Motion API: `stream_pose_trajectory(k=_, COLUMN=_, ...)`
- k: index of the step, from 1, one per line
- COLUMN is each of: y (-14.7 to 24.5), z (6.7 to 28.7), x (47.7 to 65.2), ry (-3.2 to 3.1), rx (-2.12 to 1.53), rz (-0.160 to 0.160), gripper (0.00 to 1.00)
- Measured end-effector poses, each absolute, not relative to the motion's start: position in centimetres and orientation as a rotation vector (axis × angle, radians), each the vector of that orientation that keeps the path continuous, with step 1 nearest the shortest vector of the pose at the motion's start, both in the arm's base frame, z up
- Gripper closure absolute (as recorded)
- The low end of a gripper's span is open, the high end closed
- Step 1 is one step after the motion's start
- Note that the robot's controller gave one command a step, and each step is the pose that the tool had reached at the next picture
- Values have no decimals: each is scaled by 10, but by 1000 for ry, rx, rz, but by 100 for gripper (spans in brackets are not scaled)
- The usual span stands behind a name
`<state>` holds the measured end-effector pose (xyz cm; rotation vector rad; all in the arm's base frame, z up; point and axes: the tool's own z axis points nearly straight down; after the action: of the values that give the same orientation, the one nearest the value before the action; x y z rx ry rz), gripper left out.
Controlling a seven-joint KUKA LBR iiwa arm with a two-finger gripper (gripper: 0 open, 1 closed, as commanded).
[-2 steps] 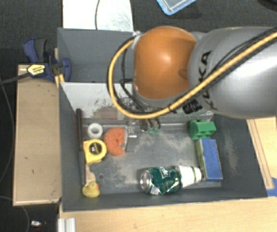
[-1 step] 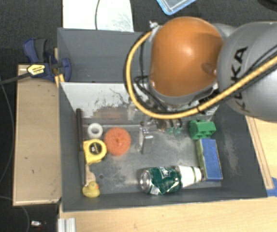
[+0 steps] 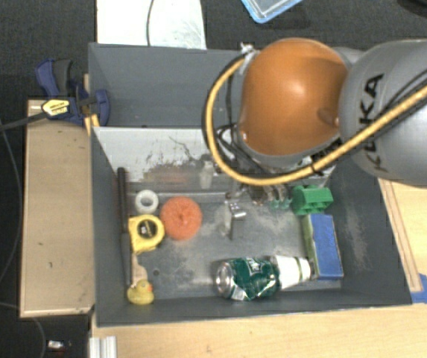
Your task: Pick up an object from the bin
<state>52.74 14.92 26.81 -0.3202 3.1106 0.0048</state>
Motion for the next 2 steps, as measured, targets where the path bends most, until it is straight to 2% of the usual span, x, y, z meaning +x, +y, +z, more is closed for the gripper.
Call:
stream_pose_trajectory(k=1, y=135, z=216, x=502, ry=3087, rx=-512, rz=3, gripper=0)
stream_pose_trajectory(k=2, y=111, z=169, x=488, ry=3062, rx=-643, rz=2, gripper=0)
